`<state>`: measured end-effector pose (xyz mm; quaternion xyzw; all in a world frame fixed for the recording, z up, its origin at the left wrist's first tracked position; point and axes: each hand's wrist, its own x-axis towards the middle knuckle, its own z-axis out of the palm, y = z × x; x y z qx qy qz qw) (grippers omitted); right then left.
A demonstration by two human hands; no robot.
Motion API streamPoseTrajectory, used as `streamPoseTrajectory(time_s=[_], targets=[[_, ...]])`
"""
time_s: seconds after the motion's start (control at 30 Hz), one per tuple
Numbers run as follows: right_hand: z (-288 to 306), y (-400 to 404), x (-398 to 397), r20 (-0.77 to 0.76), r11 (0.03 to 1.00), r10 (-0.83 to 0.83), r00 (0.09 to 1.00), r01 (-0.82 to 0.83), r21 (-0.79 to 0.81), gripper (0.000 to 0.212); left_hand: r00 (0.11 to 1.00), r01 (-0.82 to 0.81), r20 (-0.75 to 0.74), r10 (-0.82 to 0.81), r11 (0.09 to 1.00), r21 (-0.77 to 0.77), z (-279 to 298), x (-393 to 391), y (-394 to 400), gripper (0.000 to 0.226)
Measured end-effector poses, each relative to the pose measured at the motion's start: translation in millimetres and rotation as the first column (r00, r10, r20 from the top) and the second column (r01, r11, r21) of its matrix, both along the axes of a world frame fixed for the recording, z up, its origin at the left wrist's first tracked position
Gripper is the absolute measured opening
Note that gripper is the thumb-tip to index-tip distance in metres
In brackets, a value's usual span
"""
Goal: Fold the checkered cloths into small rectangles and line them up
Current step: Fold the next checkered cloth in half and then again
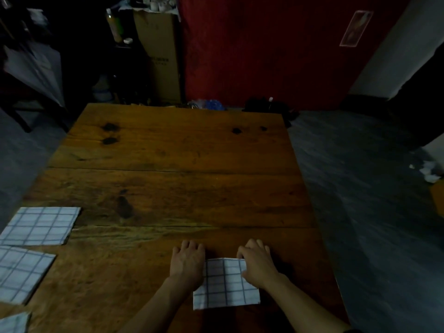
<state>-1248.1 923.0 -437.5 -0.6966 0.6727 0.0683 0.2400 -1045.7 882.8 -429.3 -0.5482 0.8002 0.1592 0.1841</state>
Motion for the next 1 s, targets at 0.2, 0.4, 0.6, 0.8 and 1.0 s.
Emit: streamPoseTrajectory(time_s=[0.2,0.4,0.6,0.8,1.0], targets=[[5.7,-3.5,4.1,0.163,0.999,-0.032,0.986,0.037,-0.028,0.011,0.996,0.008,-0.088,-0.012,0.999,-0.041,-5.6,7.5,7.9,0.058],[30.8,-2.0,0.0,0.388,0.993,-0.113,0.915,0.115,0.019,0.007,0.979,0.024,-0.2,-0.038,0.997,-0.074,1.6,12.2,13.9,0.053],[62.4,6.5,-16.6,0.431,0.985,-0.107,0.896,0.156,-0.08,0.01,0.924,-0.012,-0.381,-0.03,0.994,-0.109,15.9,21.3,13.9,0.027],[91.7,24.5,-25.5,0.425,0.979,-0.085,0.901,0.155,-0.133,0.006,0.758,-0.14,-0.648,0.072,0.989,-0.053,27.0,34.5,11.2,0.007],[100.9,41.4,-20.7,0.456,0.961,-0.066,0.888,0.179,-0.21,0.004,0.575,-0.292,-0.799,0.178,0.956,0.003,53.0,43.6,27.3,0.014]])
